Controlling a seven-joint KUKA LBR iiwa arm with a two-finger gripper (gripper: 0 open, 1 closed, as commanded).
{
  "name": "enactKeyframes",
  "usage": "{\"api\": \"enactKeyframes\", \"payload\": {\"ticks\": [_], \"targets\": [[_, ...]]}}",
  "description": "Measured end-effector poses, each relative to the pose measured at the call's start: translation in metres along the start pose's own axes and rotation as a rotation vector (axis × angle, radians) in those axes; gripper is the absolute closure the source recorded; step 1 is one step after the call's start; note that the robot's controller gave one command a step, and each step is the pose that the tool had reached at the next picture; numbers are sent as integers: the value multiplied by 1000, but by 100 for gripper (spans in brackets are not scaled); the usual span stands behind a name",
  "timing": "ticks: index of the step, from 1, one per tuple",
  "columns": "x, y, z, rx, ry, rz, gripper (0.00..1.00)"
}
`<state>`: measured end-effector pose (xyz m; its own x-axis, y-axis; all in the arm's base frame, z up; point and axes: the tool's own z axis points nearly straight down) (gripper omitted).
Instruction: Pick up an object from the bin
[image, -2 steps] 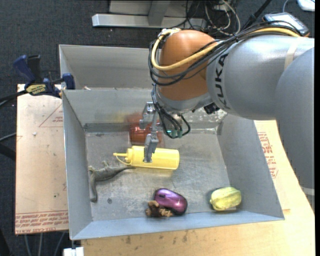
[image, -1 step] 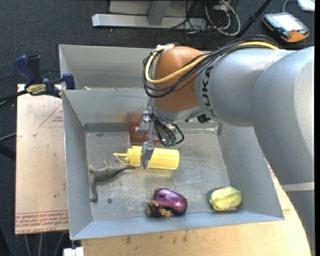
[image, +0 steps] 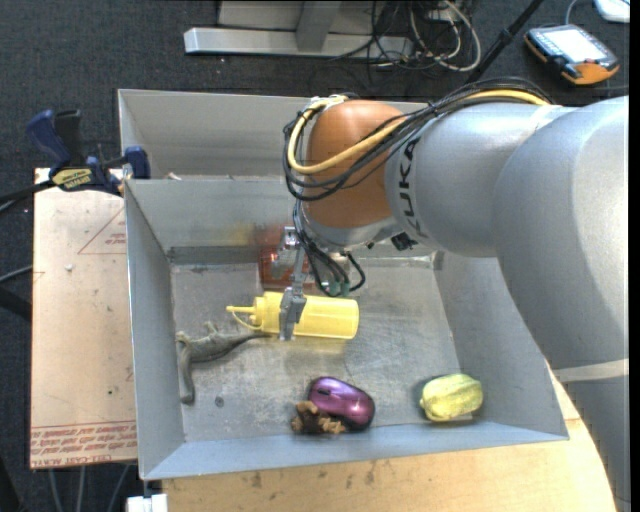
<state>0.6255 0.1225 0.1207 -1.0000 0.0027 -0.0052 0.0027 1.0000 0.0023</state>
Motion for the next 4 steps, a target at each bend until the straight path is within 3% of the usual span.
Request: {"api": "enactKeyframes", "payload": {"ticks": [1,2,3,4], "targets": [[14,1,39,-2,-21,-404,100],[14,1,39,-2,-21,-404,100],[22,11,-4,0,7,-415,0],[18,36,-130,0,2,-431,100]]}}
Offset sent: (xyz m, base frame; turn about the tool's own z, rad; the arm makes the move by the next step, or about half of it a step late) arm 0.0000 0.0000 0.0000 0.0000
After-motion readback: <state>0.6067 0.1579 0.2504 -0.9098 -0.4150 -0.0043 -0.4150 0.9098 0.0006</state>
